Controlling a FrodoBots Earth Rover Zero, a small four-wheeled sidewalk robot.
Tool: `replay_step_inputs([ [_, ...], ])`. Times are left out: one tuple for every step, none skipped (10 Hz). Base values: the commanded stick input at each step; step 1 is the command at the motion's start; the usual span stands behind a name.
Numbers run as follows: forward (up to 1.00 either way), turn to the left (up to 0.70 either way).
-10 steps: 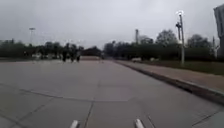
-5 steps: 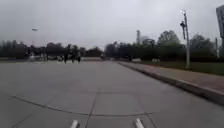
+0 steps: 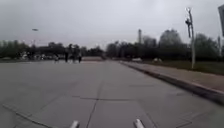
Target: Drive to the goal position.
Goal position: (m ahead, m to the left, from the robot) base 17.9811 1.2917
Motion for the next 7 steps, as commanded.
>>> replay_step_inputs([
  [0.70, -0.05],
  [0.70, -0.04],
  [0.70, -0.04],
  [0.70, -0.04],
  [0.70, -0.04],
  [0.70, -0.04],
  [0.70, -0.04],
])
